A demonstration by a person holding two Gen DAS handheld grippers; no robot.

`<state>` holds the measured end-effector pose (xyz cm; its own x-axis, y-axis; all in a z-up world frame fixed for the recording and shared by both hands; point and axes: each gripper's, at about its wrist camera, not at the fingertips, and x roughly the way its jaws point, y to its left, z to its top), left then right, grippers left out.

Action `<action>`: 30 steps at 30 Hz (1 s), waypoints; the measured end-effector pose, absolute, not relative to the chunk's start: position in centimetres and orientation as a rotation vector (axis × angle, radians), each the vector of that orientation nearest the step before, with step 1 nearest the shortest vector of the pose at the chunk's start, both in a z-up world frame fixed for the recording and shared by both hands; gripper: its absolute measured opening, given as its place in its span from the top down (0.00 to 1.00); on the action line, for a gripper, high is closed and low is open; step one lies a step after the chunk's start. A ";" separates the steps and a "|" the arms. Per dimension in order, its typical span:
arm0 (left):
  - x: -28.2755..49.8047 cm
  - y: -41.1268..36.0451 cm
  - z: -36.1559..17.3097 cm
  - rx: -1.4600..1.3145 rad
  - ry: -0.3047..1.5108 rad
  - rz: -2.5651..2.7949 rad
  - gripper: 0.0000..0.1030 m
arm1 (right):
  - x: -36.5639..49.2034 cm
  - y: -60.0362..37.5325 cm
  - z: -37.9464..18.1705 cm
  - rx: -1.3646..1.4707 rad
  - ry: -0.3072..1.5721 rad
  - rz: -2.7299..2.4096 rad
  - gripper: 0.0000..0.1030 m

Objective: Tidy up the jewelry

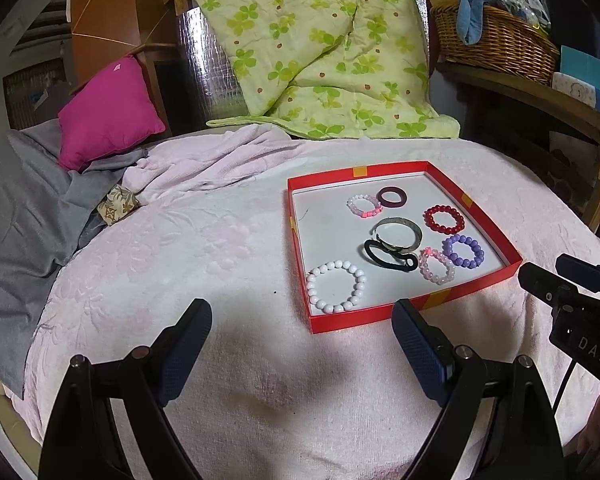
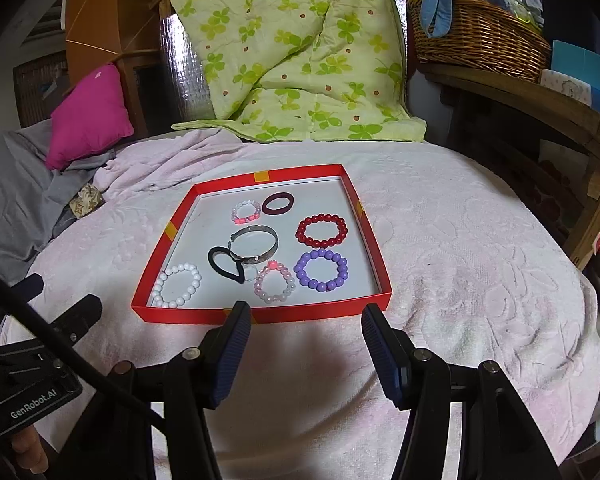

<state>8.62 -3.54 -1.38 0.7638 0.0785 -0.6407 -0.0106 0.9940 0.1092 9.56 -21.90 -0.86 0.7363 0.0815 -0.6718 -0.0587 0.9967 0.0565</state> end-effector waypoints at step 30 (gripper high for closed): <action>8.8 -3.6 -1.8 0.108 0.720 0.046 0.11 | 9.7 -22.1 -1.2 0.042 0.758 0.070 0.40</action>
<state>8.82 -3.60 -1.85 0.7509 0.0790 -0.6557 -0.0043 0.9934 0.1148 9.74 -22.14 -1.18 0.7237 0.0788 -0.6856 -0.0484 0.9968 0.0635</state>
